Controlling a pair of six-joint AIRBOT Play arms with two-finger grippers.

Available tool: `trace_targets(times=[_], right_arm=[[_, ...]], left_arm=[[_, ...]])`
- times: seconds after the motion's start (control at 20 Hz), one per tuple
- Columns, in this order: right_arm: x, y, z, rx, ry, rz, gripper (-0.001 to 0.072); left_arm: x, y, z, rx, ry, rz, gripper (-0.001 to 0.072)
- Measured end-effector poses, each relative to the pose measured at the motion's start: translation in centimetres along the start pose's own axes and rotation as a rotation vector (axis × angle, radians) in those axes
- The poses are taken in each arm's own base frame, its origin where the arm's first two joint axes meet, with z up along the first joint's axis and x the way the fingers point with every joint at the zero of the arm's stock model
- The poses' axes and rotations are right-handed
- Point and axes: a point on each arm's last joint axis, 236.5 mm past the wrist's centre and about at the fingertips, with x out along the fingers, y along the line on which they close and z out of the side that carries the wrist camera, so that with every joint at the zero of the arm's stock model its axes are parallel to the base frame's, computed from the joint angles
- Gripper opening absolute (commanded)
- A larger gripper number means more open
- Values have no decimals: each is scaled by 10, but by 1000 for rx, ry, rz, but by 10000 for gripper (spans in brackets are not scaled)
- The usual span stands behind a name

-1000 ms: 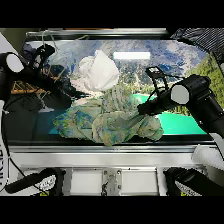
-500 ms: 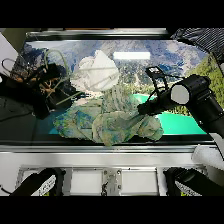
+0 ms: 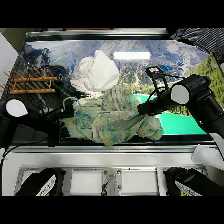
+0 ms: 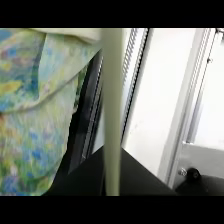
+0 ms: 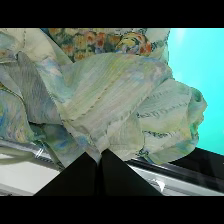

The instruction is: Fold the clothes and pants, and hang the long-sleeved shirts on hangers.

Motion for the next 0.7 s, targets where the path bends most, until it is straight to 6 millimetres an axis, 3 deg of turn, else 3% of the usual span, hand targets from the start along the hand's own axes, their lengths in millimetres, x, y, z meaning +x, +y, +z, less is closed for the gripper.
trace_targets(times=[0.25, 0.7], right_arm=[[0, 0, 0, 0, 0, 0, 14], [-13, 1, 4, -82, -12, 1, 14]], left_arm=[[31, 6, 14, 40, -7, -54, 6], [60, 29, 56, 23, -67, -208, 5]])
